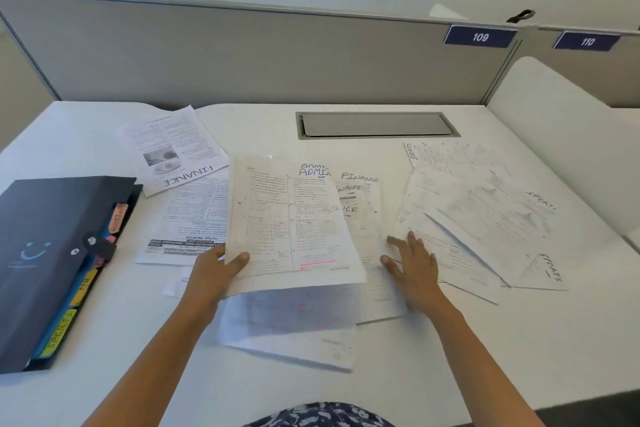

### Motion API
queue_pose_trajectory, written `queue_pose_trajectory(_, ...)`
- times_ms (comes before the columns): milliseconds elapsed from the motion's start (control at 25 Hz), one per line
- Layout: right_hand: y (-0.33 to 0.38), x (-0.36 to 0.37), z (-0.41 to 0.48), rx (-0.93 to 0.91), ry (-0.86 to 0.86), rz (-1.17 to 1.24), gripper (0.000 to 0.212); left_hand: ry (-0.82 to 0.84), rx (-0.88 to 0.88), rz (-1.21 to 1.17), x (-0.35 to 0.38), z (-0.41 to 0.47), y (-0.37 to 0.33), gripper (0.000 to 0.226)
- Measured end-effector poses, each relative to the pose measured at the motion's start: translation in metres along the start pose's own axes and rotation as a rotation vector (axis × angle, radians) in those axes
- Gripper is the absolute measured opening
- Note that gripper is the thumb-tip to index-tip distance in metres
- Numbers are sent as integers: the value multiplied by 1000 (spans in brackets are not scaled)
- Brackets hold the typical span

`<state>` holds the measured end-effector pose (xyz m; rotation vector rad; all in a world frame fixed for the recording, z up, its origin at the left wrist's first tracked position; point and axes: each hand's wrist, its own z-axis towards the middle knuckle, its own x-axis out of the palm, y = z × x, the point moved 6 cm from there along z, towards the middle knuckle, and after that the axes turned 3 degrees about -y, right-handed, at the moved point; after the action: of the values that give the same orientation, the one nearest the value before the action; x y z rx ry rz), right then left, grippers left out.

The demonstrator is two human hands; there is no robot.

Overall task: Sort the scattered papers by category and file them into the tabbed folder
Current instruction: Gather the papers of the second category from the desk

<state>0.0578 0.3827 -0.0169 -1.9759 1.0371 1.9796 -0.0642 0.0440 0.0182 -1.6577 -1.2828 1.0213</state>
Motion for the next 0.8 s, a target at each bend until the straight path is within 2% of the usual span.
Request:
queue_pose_trajectory(80, -17, -21, 1, 117, -192, 126, 49, 10, 11, 11, 0, -1, 0, 29)
queue_pose_trajectory(160, -50, -46, -5, 375, -411, 182, 43, 14, 9, 17, 0, -1, 4, 31)
queue_pose_trajectory(240, -87, -64, -18, 688, -494, 180, 50, 19, -1, 1, 1, -2, 7, 30)
queue_pose_trajectory(320, -118, -74, -28, 888, -490, 185, 60, 35, -3, -10, 7, -5, 8, 26)
queue_pose_trajectory(400, -135, -76, -24, 877, -447, 176, 67, 51, -3, -9, 14, -7, 8, 23)
queue_pose_trajectory(560, -131, -68, -9, 707, -365, 124, 67, 78, -8, 14, 25, -9, 8, 28)
queue_pose_trajectory(680, -118, -68, -11, 787, -384, 101, 71, 91, 1, 22, 29, -10, 6, 29)
queue_pose_trajectory(800, -109, -68, -10, 887, -378, 220, 57, 92, 6, 33, 30, -10, 4, 31)
